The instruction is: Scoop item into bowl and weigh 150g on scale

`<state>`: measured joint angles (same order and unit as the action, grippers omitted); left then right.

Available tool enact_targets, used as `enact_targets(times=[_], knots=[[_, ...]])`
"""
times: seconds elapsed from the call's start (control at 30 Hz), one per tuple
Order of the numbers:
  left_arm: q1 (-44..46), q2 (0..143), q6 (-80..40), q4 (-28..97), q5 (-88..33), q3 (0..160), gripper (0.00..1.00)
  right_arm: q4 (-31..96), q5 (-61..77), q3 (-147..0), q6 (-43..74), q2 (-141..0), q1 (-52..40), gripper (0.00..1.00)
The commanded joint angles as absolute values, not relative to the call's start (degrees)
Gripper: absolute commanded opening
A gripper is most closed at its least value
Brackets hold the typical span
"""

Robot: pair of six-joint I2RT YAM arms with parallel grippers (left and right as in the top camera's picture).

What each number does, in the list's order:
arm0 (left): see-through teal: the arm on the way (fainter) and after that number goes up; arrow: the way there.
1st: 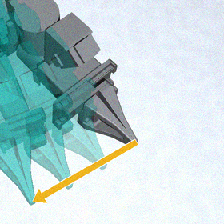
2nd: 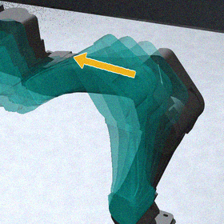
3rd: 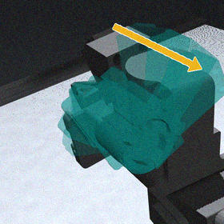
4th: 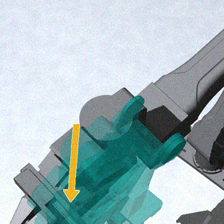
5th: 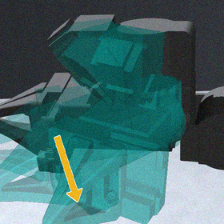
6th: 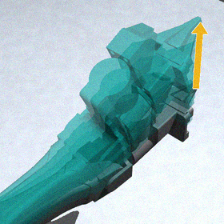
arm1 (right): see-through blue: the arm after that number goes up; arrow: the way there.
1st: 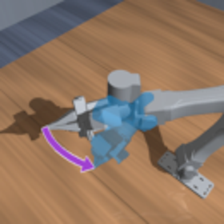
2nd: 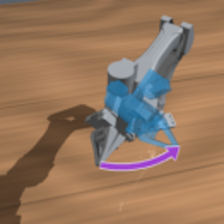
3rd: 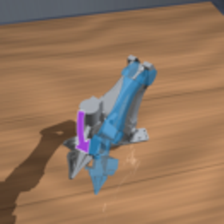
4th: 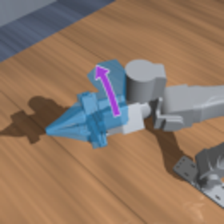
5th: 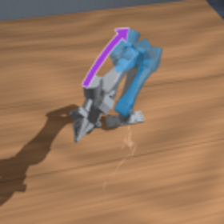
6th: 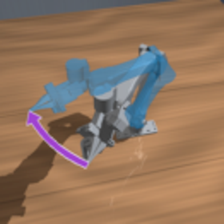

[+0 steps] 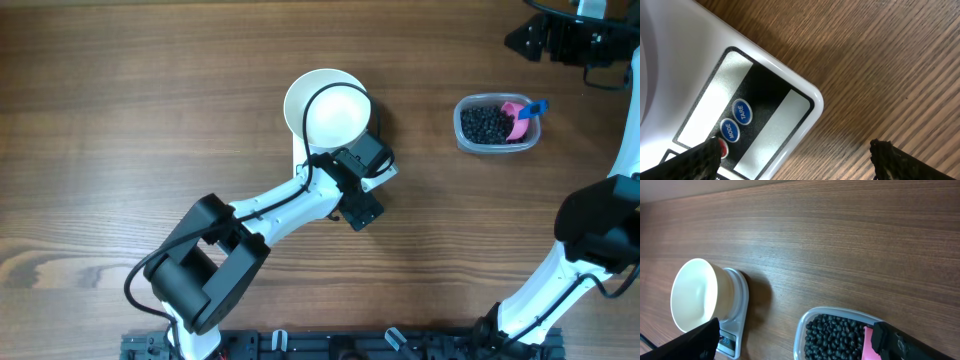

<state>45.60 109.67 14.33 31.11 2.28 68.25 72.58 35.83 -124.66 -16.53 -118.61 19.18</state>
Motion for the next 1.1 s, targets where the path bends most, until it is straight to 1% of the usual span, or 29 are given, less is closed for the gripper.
enact_targets(times=[0.0,0.23,0.33,0.73,0.87,0.93,1.07], knots=[[45.6,113.4,14.9,32.3,-2.5,67.0,1.0,72.5,37.1,-125.9,-16.3,-116.8,18.9,1.0],[45.3,115.0,16.3,33.4,-2.3,67.0,1.0,72.5,37.1,-125.9,-16.3,-116.8,18.9,1.0],[45.1,116.0,16.3,33.0,0.1,67.0,1.0,72.5,37.1,-125.9,-16.3,-116.8,18.9,1.0],[44.0,117.6,16.3,33.2,0.0,67.0,1.0,72.5,37.1,-125.9,-16.3,-116.8,18.9,1.0],[43.9,117.6,16.3,31.7,0.4,67.0,1.0,72.5,37.1,-125.9,-16.3,-116.8,18.9,0.99],[44.1,117.2,14.1,30.3,3.2,67.0,1.0,72.5,37.1,-125.9,-16.3,-116.8,18.9,1.0],[45.0,114.1,13.0,30.5,3.5,67.0,1.0,72.5,37.1,-125.9,-16.3,-116.8,18.9,1.0]])
